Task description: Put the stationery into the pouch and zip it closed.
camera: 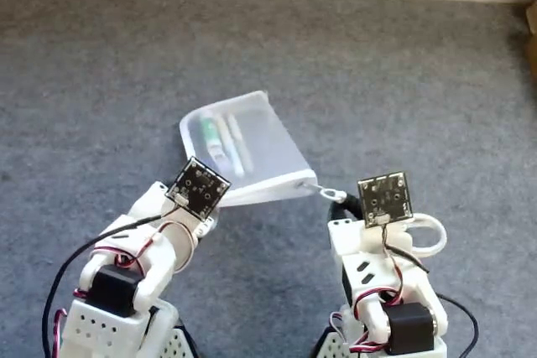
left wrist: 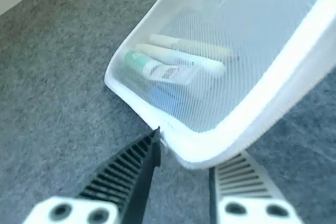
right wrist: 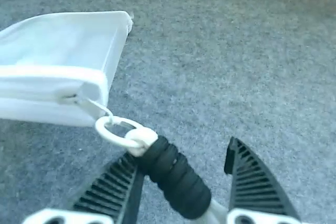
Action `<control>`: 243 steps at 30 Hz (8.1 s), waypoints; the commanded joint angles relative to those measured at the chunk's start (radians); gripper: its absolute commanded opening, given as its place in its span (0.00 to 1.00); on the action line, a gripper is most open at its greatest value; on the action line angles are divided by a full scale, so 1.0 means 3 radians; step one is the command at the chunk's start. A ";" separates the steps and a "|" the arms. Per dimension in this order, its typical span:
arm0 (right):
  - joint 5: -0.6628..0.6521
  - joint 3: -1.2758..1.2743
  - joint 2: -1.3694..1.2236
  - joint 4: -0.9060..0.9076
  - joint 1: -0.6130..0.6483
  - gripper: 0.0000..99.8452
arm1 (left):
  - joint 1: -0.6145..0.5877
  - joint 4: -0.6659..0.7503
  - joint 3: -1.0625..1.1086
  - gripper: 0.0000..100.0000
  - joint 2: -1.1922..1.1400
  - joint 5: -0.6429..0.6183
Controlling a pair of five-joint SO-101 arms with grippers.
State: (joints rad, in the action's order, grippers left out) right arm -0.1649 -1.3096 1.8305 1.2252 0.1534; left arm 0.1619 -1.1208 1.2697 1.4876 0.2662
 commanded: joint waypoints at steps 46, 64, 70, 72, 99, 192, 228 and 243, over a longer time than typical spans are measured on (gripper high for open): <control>0.0169 0.0995 -0.1291 0.0309 0.0095 0.20 | -0.0289 -0.0869 -0.1501 0.15 -0.0115 -0.0123; 0.0174 0.1000 -0.1297 0.0315 0.0100 0.20 | -0.0294 -0.1048 -0.2580 0.15 -0.1967 -0.0332; 0.0174 0.0959 -0.1297 0.0315 0.0084 0.20 | -0.0304 -0.1161 -0.2544 0.15 -0.2002 -0.0332; 0.0174 0.0857 -0.1291 0.0289 0.0084 0.20 | -0.0304 -0.1135 -0.2478 0.15 -0.1997 -0.0327; 0.0153 0.0217 -0.1291 0.0284 0.0084 0.07 | -0.0657 -0.0174 -0.1373 0.00 -0.1992 -0.0655; 0.0153 -0.1527 -0.1291 -0.1634 0.0084 0.00 | -0.0657 0.0189 0.1419 0.01 0.1112 -0.0655; 0.0153 -0.1527 -0.1291 -0.1634 0.0084 0.00 | -0.0657 0.0189 0.1419 0.01 0.1112 -0.0655; 0.0153 -0.1527 -0.1291 -0.1634 0.0084 0.00 | -0.0657 0.0189 0.1419 0.01 0.1112 -0.0655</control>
State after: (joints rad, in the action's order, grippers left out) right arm -0.1189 -1.6763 1.4484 0.7526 0.1872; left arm -0.0299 -1.0840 1.6732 1.8174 0.0760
